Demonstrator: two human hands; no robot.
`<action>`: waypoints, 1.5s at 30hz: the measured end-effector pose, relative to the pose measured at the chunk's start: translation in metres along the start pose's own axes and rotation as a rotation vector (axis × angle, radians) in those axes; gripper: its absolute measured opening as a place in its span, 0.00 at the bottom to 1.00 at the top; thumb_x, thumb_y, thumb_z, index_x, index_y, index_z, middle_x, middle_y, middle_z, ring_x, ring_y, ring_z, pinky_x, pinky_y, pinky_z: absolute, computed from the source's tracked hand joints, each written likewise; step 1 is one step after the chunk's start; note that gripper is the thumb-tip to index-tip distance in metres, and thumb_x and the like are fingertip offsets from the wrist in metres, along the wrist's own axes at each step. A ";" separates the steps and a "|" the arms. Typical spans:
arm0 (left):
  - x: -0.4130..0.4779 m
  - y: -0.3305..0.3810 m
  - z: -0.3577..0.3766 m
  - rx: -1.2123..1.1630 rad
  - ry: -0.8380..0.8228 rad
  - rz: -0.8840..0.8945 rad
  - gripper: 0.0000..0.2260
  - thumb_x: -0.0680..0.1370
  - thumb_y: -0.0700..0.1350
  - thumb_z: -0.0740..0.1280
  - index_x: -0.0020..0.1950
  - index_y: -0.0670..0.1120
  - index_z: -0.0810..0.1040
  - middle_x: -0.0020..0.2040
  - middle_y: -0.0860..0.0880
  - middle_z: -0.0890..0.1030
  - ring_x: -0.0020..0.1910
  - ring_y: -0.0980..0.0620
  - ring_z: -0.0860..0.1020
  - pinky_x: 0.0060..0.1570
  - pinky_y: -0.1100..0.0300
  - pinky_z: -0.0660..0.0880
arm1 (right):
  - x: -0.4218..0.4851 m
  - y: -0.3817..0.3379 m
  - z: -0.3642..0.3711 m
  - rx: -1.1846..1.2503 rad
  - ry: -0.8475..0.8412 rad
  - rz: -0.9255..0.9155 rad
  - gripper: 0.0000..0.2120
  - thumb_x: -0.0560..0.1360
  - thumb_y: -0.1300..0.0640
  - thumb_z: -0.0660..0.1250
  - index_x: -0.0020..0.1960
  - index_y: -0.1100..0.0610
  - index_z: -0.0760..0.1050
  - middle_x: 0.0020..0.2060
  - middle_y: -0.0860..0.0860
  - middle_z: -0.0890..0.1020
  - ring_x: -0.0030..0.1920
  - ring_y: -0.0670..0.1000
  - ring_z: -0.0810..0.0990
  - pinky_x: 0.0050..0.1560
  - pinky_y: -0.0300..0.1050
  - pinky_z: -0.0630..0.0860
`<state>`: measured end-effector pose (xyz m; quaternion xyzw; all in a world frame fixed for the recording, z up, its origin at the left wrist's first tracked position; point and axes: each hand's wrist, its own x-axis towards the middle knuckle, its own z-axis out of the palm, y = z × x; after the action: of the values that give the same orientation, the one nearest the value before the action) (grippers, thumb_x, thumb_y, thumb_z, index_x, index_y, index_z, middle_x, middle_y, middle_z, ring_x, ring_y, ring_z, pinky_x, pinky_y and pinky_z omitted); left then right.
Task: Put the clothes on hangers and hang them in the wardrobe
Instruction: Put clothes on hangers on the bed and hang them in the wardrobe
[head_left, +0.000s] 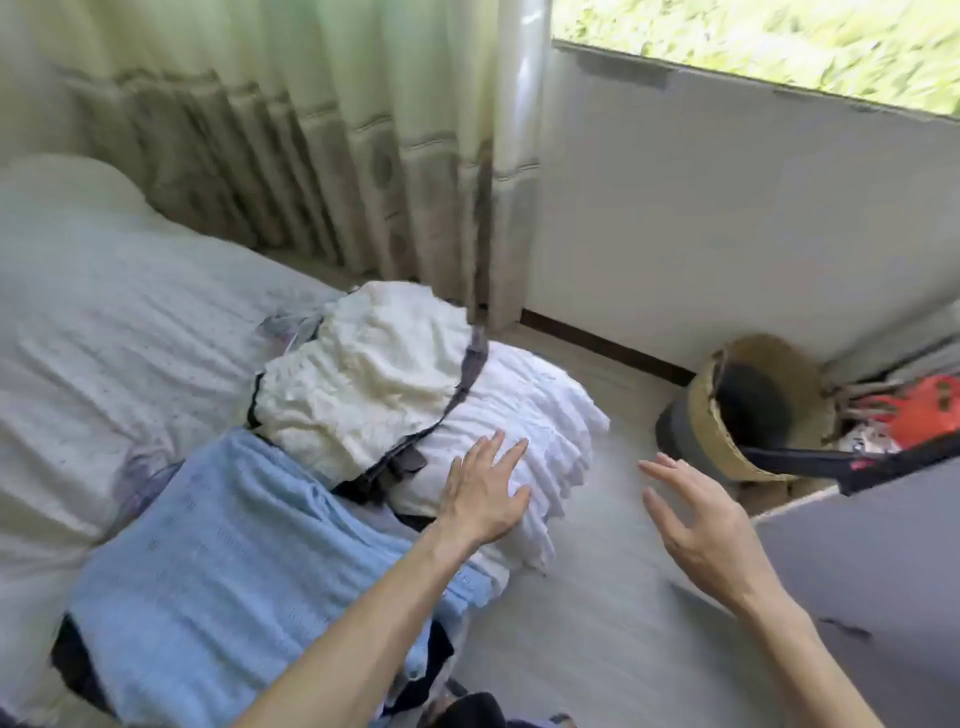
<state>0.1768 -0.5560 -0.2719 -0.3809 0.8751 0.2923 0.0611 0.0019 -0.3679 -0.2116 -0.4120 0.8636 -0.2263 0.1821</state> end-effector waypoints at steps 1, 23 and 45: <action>0.009 0.033 0.002 0.033 0.008 0.082 0.29 0.80 0.55 0.62 0.80 0.57 0.57 0.82 0.49 0.53 0.80 0.49 0.51 0.77 0.47 0.52 | -0.012 0.020 -0.022 0.011 0.074 0.037 0.17 0.80 0.48 0.64 0.68 0.45 0.75 0.71 0.44 0.73 0.74 0.48 0.66 0.75 0.53 0.63; 0.027 0.525 0.084 0.344 -0.098 1.470 0.28 0.82 0.57 0.59 0.80 0.62 0.52 0.82 0.52 0.51 0.81 0.49 0.51 0.77 0.50 0.53 | -0.274 0.215 -0.194 -0.122 0.950 0.957 0.17 0.79 0.44 0.59 0.65 0.44 0.78 0.68 0.44 0.76 0.73 0.46 0.67 0.71 0.47 0.68; -0.180 0.815 0.172 -0.076 -0.013 2.139 0.30 0.82 0.57 0.58 0.81 0.58 0.50 0.82 0.48 0.49 0.81 0.45 0.48 0.76 0.39 0.47 | -0.476 0.217 -0.211 -0.094 1.193 1.633 0.24 0.82 0.47 0.58 0.77 0.46 0.62 0.77 0.47 0.64 0.77 0.50 0.59 0.74 0.43 0.57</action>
<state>-0.2890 0.0924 0.0252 0.5842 0.7444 0.2233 -0.2341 0.0417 0.1819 -0.0925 0.4783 0.8394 -0.1675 -0.1967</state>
